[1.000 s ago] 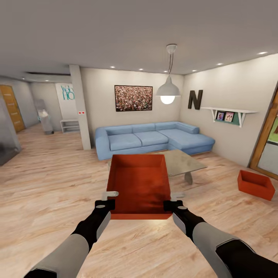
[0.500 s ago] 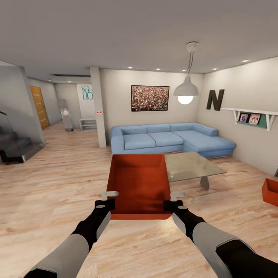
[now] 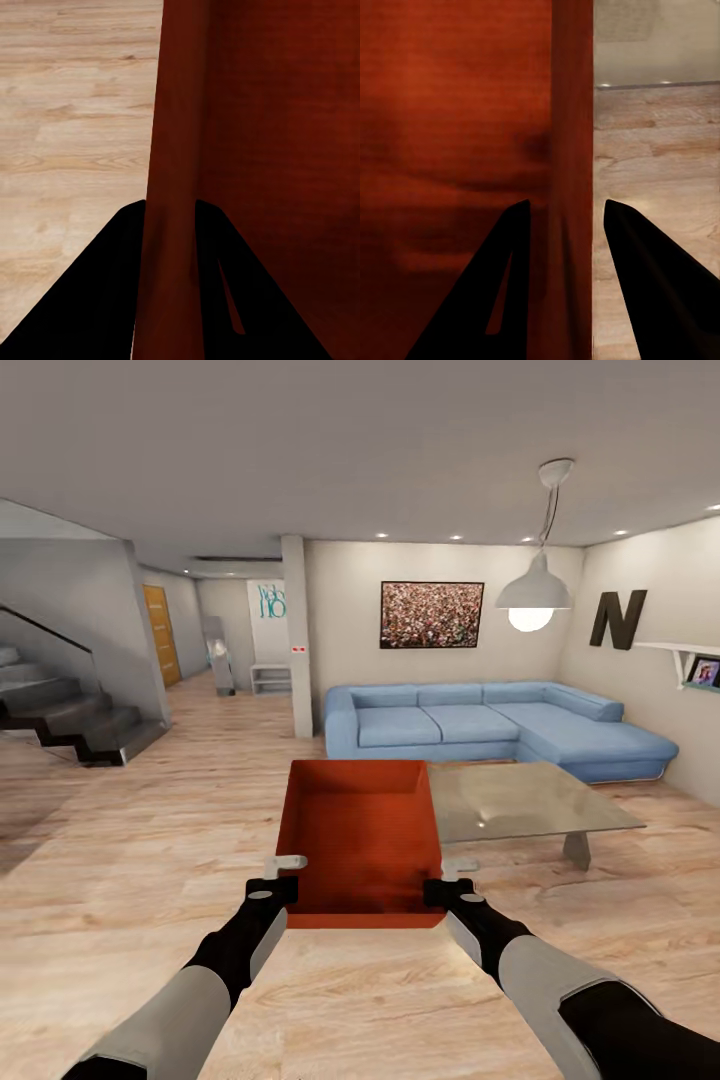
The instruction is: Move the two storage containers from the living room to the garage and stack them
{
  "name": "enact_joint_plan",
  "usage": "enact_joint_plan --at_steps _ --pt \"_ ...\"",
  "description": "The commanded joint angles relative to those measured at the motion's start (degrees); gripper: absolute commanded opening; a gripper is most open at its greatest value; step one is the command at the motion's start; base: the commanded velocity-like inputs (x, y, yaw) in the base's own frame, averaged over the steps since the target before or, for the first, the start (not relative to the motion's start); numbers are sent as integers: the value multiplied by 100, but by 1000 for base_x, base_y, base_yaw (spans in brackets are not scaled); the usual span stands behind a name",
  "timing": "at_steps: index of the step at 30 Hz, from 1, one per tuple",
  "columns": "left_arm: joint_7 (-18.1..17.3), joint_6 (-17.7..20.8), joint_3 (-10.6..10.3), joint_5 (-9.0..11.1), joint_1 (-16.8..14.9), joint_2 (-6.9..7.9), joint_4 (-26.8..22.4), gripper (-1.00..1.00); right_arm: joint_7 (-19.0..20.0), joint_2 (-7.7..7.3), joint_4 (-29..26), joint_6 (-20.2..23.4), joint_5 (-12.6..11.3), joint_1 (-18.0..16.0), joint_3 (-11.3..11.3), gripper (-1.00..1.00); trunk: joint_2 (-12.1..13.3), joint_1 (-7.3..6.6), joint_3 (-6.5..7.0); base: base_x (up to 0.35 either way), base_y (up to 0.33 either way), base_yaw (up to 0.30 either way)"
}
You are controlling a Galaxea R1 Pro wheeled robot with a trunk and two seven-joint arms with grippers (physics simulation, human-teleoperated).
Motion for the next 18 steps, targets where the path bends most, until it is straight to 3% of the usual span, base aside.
enact_joint_plan --at_steps 1,18 --pt "542 -3 7 -111 -5 10 -27 -100 -47 -41 63 -14 -69 0 -124 -100 -5 2 -2 0 0 271" --pt "542 -3 5 -111 -6 10 -26 -100 -47 -38 63 -14 -69 0 -124 -100 -5 2 -2 0 0 271"
